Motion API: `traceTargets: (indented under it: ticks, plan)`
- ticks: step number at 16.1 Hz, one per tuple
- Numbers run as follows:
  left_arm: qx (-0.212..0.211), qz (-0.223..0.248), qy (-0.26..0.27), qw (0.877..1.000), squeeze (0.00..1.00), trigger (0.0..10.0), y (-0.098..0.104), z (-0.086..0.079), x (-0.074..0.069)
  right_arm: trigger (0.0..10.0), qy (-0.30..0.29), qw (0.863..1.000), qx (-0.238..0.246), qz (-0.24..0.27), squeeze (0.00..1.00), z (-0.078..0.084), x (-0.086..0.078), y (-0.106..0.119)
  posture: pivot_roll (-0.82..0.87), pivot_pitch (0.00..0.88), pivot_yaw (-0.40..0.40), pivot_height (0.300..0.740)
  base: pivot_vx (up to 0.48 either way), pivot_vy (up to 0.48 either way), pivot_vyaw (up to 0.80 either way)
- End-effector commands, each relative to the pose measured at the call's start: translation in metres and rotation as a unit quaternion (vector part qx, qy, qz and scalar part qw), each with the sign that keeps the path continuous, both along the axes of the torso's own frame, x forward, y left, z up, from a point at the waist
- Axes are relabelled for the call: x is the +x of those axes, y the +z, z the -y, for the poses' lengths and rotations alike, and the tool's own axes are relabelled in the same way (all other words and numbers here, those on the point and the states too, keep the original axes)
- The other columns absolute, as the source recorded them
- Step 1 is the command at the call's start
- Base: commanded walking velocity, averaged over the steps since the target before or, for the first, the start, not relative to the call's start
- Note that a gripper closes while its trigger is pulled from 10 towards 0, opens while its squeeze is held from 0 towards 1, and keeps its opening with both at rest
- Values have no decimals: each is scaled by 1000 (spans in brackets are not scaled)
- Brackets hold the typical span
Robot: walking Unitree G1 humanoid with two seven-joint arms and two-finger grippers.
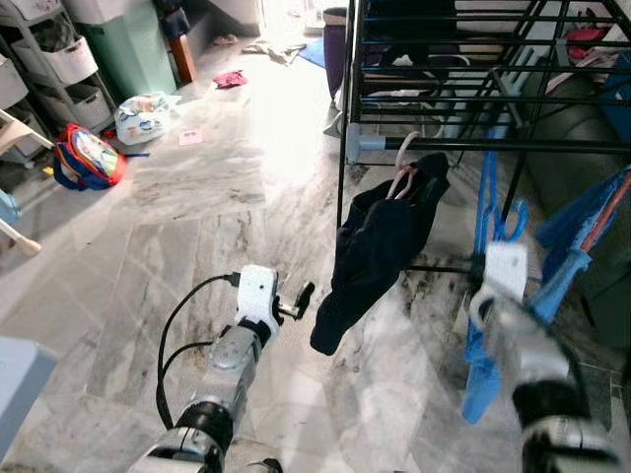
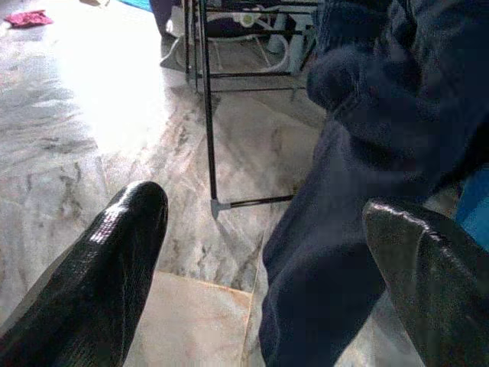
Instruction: Hang hanger
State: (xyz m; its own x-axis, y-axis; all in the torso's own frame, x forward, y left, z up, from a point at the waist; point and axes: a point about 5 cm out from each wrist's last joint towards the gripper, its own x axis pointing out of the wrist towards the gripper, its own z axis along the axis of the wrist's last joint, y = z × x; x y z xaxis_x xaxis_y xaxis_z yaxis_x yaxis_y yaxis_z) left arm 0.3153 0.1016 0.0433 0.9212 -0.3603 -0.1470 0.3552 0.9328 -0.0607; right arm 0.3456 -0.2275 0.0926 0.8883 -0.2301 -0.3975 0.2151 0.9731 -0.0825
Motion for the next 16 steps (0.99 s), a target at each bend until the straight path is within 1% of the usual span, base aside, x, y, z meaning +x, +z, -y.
traceTargets:
  ticks: [1,3,4,5,7,8,10,11,13,14,15,16]
  plan:
    - [11,-1,-5,1000,0,10000,-2,-5,-3,10000,7,1000,10,0,0,-1,7,7,-59,191,38,740,0,0,0]
    - [16,-1,-4,1000,0,10000,-4,-10,-6,10000,10,1000,13,24,0,2,20,26,-40,200,40,740,0,0,0]
    - [18,-1,-4,1000,0,10000,-4,-12,-7,10000,6,999,15,30,0,6,24,32,-25,202,41,740,0,0,0]
    - [20,-1,-3,1000,0,10000,-5,-14,-8,10000,0,999,15,32,0,10,27,37,-17,202,43,740,0,0,0]
    - [24,0,1,1000,0,10000,-5,-19,-9,10000,-22,999,15,38,0,23,32,49,-1,199,49,740,0,0,0]
    - [25,0,1,1000,0,10000,-4,-20,-9,10000,-23,999,12,43,0,26,34,55,0,199,51,740,0,0,0]
    - [28,0,3,1000,0,10000,-3,-21,-8,10000,-17,997,11,69,0,29,40,69,2,198,55,740,0,0,0]
    - [28,0,3,1000,0,10000,-2,-21,-7,10000,-17,997,-6,80,0,31,42,75,4,197,56,740,0,0,0]
    - [28,1,3,1000,0,10000,0,-21,-6,10000,-18,997,-18,78,0,33,45,80,7,197,57,740,0,0,0]
    - [29,1,4,1000,0,10000,0,-21,-6,10000,-15,997,-13,79,0,33,45,82,9,197,57,740,0,0,0]
    - [30,-1,4,1000,0,10000,-1,-21,-7,10000,-9,996,16,88,0,32,49,89,14,200,58,740,0,0,0]
    - [30,-1,4,1000,0,10000,-1,-22,-8,10000,-12,995,16,93,0,33,50,94,20,203,59,740,0,0,0]
